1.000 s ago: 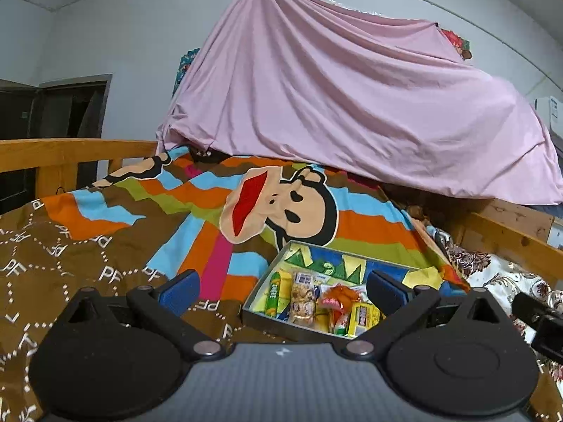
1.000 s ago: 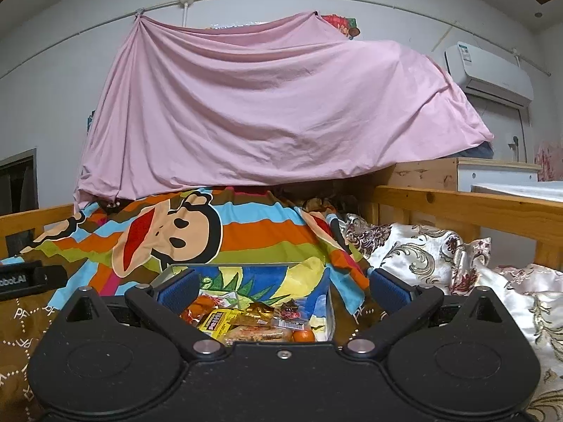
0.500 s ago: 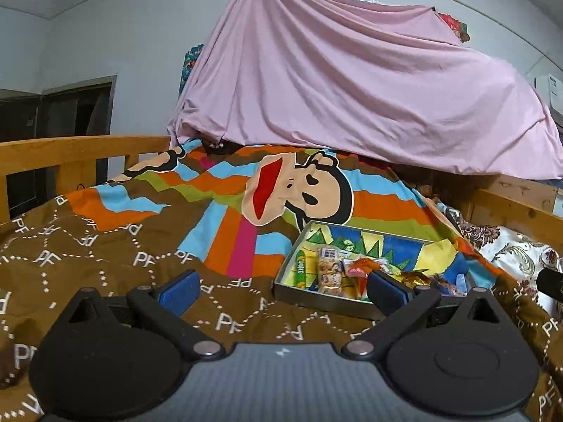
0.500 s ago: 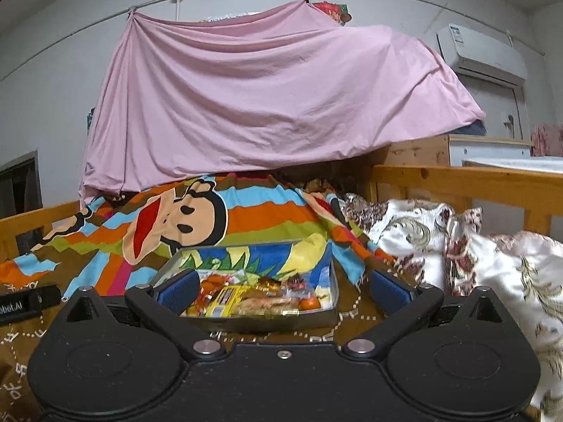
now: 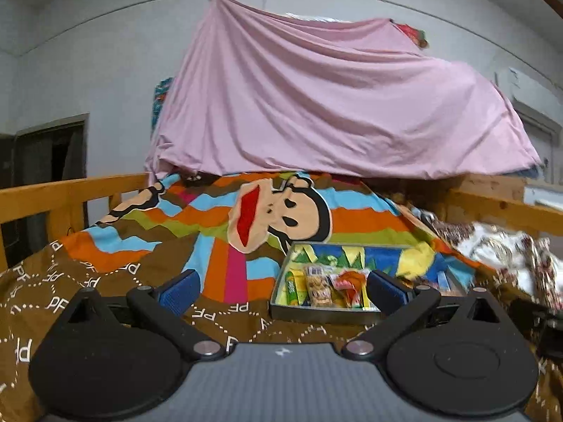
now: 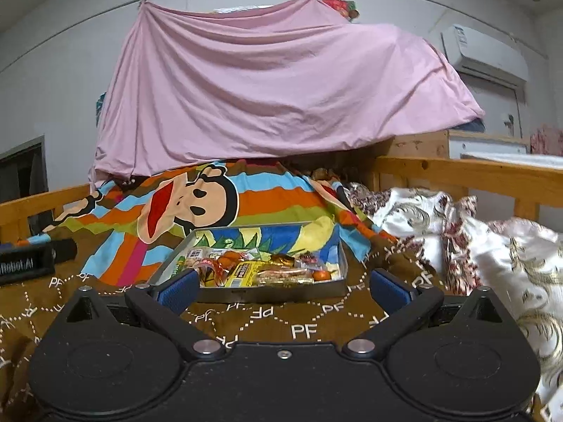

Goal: Organize snacks

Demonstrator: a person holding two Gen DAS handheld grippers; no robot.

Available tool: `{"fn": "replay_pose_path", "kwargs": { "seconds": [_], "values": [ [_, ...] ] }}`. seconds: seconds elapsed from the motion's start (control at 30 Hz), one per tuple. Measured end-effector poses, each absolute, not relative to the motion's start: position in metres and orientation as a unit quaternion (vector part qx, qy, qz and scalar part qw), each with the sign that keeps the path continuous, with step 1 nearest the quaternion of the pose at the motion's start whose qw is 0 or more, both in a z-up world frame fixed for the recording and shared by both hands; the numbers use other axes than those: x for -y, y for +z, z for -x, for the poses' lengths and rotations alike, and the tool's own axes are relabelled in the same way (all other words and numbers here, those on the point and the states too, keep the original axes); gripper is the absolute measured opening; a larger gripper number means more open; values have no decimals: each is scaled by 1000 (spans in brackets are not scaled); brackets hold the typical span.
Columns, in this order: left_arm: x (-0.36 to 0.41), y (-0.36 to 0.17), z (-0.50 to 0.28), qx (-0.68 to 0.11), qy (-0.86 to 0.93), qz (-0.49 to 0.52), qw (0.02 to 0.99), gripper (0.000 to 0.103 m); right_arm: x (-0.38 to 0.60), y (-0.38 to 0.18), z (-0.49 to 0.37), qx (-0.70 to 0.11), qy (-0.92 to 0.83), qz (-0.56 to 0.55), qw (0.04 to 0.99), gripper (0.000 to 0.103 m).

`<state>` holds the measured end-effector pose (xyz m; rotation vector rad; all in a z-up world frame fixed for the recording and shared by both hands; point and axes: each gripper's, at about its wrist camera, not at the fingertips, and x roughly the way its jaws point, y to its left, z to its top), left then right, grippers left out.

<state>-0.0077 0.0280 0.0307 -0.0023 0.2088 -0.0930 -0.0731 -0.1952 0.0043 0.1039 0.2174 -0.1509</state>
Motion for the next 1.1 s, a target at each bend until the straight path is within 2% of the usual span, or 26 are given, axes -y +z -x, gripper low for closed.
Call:
{"fn": "replay_pose_path", "kwargs": {
  "seconds": [0.23,0.47,1.1],
  "values": [
    [-32,22,12,-143,-55,-7,988,103,193,2,76,-116,-74,-63,989,102],
    [-39,12,26,-131,-41,-14,990,103,187,-4,65,-143,-54,-67,986,102],
    [-36,-12,-13,-183,-70,22,980,103,190,-21,31,-185,-47,-76,979,102]
  ]
}}
